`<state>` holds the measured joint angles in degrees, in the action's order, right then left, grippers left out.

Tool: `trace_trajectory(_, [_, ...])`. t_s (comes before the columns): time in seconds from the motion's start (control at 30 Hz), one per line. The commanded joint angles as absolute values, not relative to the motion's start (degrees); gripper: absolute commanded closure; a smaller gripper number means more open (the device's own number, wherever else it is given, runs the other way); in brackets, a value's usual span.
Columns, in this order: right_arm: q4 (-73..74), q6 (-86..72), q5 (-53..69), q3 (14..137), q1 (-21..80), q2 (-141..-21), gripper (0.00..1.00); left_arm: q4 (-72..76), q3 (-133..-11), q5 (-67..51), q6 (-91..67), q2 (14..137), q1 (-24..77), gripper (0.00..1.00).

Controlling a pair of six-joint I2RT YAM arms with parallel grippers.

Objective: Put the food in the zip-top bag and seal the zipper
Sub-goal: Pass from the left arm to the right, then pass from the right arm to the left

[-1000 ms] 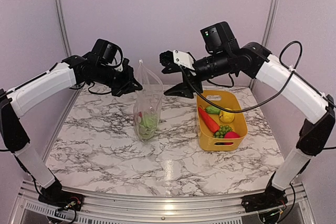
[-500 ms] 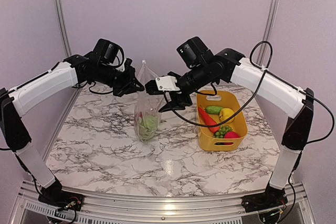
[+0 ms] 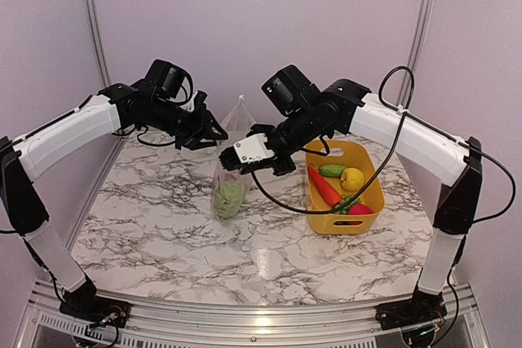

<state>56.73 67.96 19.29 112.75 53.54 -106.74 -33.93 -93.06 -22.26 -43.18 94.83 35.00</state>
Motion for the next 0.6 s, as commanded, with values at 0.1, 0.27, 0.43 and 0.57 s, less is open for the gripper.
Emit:
trace_trajectory(0.1, [53.95, 64.38, 21.09, 118.64, 54.00, -107.26, 0.99, -38.89, -97.26, -19.99, -39.60, 93.07, 35.16, 0.67])
trace_trajectory(0.27, [48.99, 62.85, 21.63, 115.57, 53.98, -104.76, 1.00, -38.85, -98.01, -17.73, -37.51, 90.66, 35.16, 0.65])
trace_trajectory(0.43, [47.84, 61.37, 22.06, 113.83, 54.05, -104.39, 1.00, -38.96, -98.49, -19.90, -38.01, 91.23, 35.16, 0.71])
trace_trajectory(0.57, [48.56, 60.80, 22.56, 112.35, 54.03, -104.01, 1.00, -38.77, -96.58, -21.69, -37.56, 91.25, 35.16, 0.76])
